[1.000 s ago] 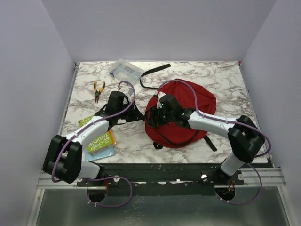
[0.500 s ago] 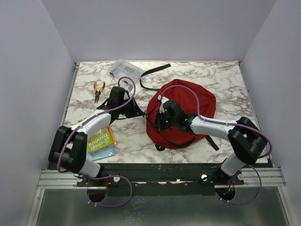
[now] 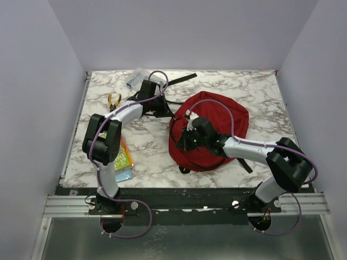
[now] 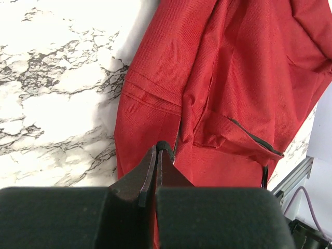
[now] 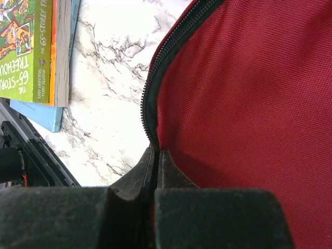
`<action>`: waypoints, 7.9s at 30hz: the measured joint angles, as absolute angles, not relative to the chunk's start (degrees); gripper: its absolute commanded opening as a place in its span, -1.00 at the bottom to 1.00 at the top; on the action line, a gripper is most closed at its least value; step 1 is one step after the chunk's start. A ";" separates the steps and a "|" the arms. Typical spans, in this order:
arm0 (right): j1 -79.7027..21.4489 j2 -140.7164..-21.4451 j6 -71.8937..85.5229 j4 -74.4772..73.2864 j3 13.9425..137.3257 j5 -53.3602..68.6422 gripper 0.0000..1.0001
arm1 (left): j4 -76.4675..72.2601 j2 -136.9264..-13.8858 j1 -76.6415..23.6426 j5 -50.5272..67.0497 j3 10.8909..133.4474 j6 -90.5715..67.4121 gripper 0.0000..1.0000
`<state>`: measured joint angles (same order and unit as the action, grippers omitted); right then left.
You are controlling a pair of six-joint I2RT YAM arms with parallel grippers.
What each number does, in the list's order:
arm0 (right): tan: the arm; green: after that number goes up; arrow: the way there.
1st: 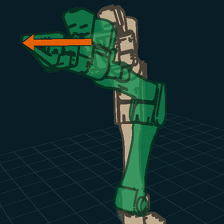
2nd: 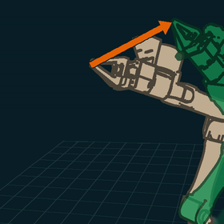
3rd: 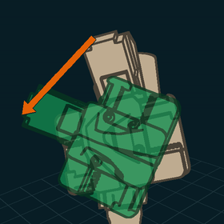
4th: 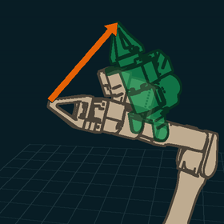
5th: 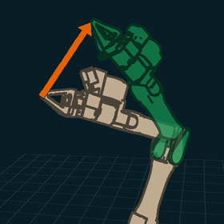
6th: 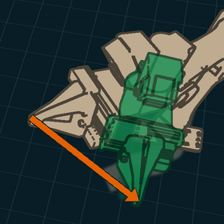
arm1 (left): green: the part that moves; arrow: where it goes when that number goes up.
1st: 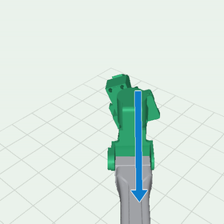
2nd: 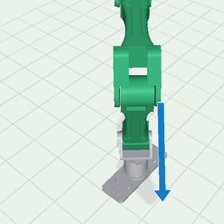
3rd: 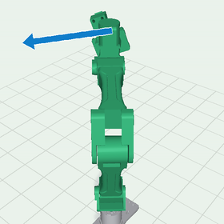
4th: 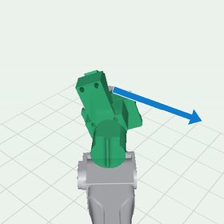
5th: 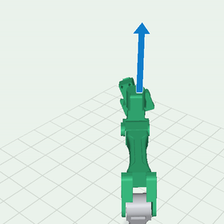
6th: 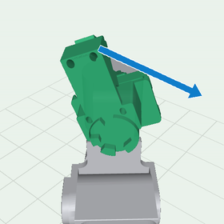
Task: Pack the student bag
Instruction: Unzip the student bag at the center of the board, then adjust the student bag at the center of the board, then pick up the book from the center of the board.
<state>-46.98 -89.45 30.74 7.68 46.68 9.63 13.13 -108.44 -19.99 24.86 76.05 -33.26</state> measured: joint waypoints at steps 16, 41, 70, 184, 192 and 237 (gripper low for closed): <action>-48.31 -80.86 25.21 -11.88 49.52 -3.33 0.23 | 15.57 -109.43 -19.55 25.04 80.18 -30.61 0.19; -52.25 -78.98 23.83 -19.31 48.45 -1.74 0.35 | 13.93 -53.69 -21.65 21.26 36.71 -37.28 0.84; -54.11 -84.68 25.80 -10.94 42.87 -7.53 -0.99 | -15.55 -76.07 -34.39 30.24 26.37 -55.33 0.16; -56.31 -127.85 48.97 13.34 85.34 26.17 0.85 | 21.02 -48.07 22.72 13.30 24.62 -43.18 0.90; -56.31 -127.94 49.87 13.34 83.74 24.62 0.81 | 20.23 -50.57 22.35 15.57 24.60 -42.92 0.88; -53.65 -120.14 59.99 27.31 69.67 27.46 -0.98 | 13.41 -55.88 17.65 25.36 24.75 -41.10 0.90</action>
